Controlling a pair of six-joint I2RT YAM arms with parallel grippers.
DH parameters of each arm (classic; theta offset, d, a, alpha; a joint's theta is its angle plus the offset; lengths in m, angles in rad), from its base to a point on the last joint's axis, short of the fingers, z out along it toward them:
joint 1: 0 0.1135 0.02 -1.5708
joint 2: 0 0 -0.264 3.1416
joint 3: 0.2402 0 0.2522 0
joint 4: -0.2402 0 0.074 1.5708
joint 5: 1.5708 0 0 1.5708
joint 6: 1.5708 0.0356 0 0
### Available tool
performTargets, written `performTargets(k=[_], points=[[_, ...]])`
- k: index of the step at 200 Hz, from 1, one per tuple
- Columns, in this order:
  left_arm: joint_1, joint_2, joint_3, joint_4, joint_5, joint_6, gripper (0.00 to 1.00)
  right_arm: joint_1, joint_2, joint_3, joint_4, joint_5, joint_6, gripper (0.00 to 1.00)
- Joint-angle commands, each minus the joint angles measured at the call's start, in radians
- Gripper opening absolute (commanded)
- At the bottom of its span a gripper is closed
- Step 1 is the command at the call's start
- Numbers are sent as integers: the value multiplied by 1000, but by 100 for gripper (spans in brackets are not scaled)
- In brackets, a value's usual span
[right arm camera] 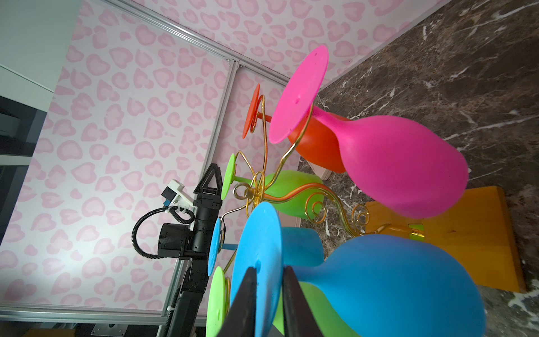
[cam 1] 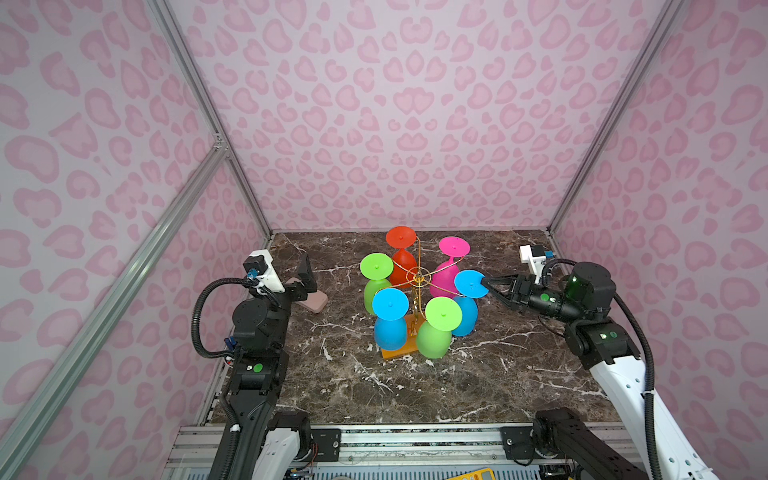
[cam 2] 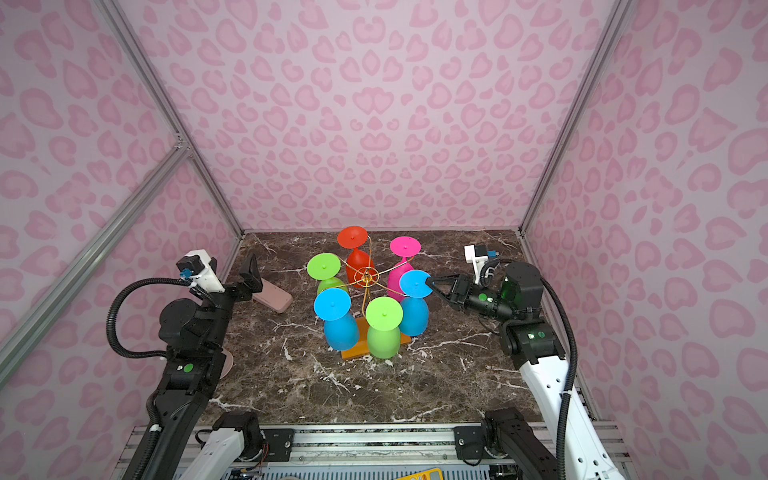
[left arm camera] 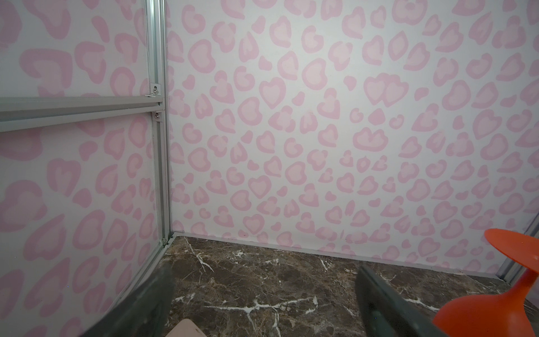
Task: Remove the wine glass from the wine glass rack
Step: 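Close the right gripper on the cyan glass stem on the rack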
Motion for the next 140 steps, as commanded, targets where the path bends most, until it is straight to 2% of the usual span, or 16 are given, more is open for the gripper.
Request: performTargets(k=[1,85,140], points=[[1,-1,10,10,9,-6,98,1,3,8,34,-2,11,14],[1,-2,12,6,5,-7,98,1,19,9,85,-2,79,0],[1,-3,12,7,6,-10,98,1,23,14,108,-22,144,0]])
